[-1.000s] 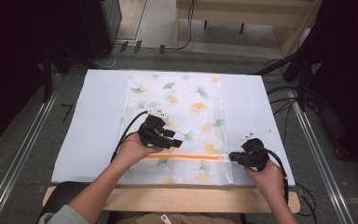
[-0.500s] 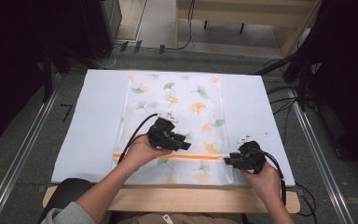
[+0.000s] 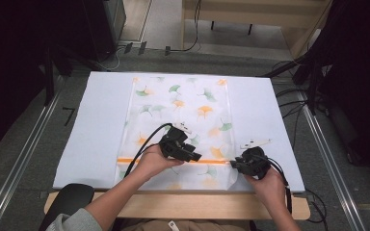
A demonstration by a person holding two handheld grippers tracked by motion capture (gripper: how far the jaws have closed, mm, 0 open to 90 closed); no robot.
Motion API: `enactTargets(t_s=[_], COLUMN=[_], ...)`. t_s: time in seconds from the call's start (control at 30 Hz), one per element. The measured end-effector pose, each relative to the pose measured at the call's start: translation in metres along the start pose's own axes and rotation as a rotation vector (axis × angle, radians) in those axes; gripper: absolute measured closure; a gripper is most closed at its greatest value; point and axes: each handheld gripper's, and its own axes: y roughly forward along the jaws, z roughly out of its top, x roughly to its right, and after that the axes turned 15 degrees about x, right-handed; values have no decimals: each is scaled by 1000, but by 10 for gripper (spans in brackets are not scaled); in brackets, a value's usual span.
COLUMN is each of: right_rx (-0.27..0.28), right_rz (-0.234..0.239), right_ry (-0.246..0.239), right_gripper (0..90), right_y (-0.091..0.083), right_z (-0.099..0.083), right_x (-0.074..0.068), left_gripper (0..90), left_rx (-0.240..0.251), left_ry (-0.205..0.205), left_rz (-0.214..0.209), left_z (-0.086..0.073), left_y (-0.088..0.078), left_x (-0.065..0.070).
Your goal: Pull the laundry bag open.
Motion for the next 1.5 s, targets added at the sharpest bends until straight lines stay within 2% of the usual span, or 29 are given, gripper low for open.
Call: enactTargets(t_s=[0.1, 0.17, 0.3, 0.4, 0.57, 0.7, 0.87, 0.97, 1.0, 1.2, 1.33, 1.5], right_rx=[8, 6, -10, -6, 21, 33, 48, 52, 54, 69, 71, 90], right_rz=[26, 35, 62, 86, 106, 120, 131, 137, 136, 146, 153, 163], right_ry=[9, 17, 41, 65, 71, 76, 68, 58, 61, 47, 42, 28], right_gripper=[846, 855, 858, 858, 858, 858, 858, 858, 858, 859, 859, 859], right_y=[1, 1, 2, -1, -7, -10, -14, -17, -17, -21, -22, -25], right_z=[0, 0, 3, 3, 6, 8, 12, 14, 15, 19, 21, 23], right_x=[2, 3, 7, 11, 13, 15, 14, 14, 13, 13, 13, 11], left_gripper=[514, 495, 475, 528, 570, 619, 611, 711, 733, 727, 673, 677], left_rx=[11, 16, 11, 10, 37, 37, 21, 28, 35, 22, 41, 35], left_ry=[8, 20, 16, 26, 41, 32, 47, 84, 83, 82, 50, 69], left_rz=[-14, -10, -31, -51, -58, -76, -75, -67, -70, -82, -90, -95], left_z=[1, 1, 0, 0, 1, 3, 2, 1, 1, 1, 5, 8], left_y=[3, 3, 6, 7, 7, 4, 10, 14, 16, 24, 29, 37], left_x=[3, 5, 6, 8, 12, 15, 21, 27, 28, 29, 30, 35])
